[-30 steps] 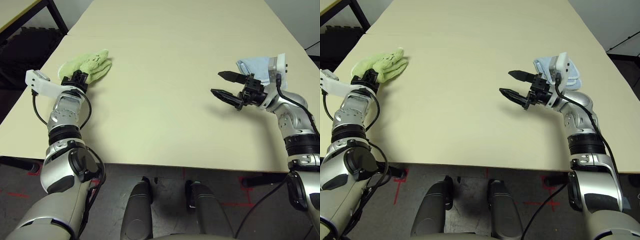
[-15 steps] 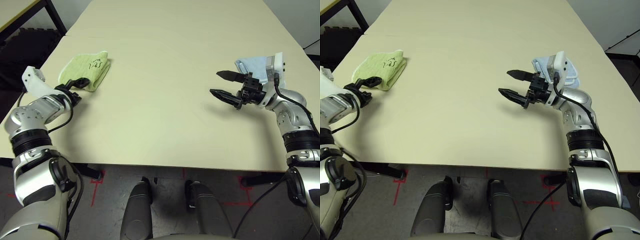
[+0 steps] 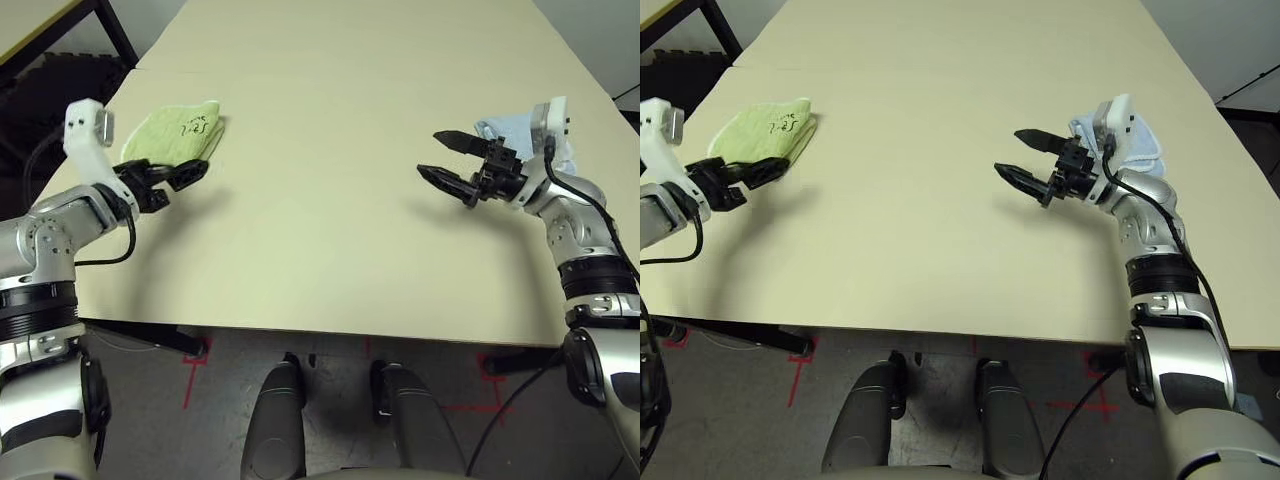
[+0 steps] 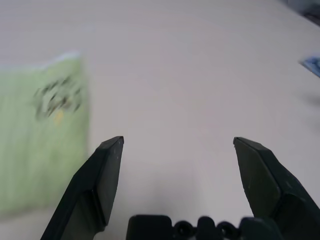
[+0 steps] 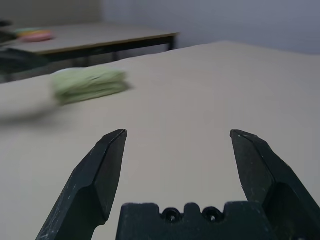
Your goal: Fold the towel and set it aside.
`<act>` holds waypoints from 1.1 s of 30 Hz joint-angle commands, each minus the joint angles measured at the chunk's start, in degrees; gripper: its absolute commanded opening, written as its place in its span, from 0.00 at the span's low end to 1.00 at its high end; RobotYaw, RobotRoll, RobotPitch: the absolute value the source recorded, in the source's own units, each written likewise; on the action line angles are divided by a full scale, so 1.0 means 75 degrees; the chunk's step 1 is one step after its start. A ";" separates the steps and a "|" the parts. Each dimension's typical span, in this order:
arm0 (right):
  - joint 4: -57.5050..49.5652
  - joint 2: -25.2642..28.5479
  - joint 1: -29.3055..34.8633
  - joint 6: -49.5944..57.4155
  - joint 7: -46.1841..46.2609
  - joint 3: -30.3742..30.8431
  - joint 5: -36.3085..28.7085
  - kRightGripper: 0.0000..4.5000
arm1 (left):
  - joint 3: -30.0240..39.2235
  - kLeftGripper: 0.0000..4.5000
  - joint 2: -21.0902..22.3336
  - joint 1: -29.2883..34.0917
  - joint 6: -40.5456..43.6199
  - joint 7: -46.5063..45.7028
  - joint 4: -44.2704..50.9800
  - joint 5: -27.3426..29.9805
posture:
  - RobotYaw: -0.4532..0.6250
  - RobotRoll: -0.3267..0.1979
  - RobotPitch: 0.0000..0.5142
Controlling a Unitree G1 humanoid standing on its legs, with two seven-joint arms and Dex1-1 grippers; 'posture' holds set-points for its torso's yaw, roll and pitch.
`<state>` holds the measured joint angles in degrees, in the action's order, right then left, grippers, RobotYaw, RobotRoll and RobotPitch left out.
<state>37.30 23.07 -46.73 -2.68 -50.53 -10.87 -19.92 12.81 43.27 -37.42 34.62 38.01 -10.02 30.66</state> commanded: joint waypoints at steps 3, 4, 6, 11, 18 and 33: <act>0.0850 -0.0639 -0.0198 -0.0899 0.2747 -0.0312 0.0713 1.00 | 0.0156 0.99 -0.0972 -0.0555 -0.2713 -0.0898 -0.1646 -0.1145 | 0.45 0.62 0.32; 0.1128 -0.0713 -0.0306 -0.1084 0.3204 -0.0401 0.0780 1.00 | 0.0227 0.99 -0.1147 -0.0696 -0.3255 -0.1184 -0.2083 -0.1329 | 0.44 0.62 0.32; 0.1765 -0.0802 -0.0566 -0.1407 0.3827 -0.0622 0.0738 1.00 | 0.0275 0.99 -0.1376 -0.0914 -0.4255 -0.1595 -0.2951 -0.1683 | 0.43 0.62 0.31; 0.3138 -0.0675 -0.1023 -0.2134 0.4685 -0.0832 0.0917 1.00 | 0.0337 0.99 -0.1631 -0.1386 -0.5889 -0.2229 -0.4879 -0.2235 | 0.41 0.62 0.30; 0.3952 0.0067 -0.0984 -0.2492 0.4120 -0.0825 0.1114 1.00 | 0.0316 0.99 -0.1325 -0.1518 -0.6653 -0.1996 -0.6389 -0.2535 | 0.39 0.62 0.29; 0.4080 0.0075 -0.0625 -0.2956 0.3760 -0.1344 0.0797 1.00 | 0.0834 0.99 -0.1372 -0.1263 -0.8020 -0.1527 -0.7063 -0.2239 | 0.37 0.62 0.27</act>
<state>67.71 23.95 -52.72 -24.09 -21.82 -20.59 -13.54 18.68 33.61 -47.90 -25.03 25.57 -61.65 13.44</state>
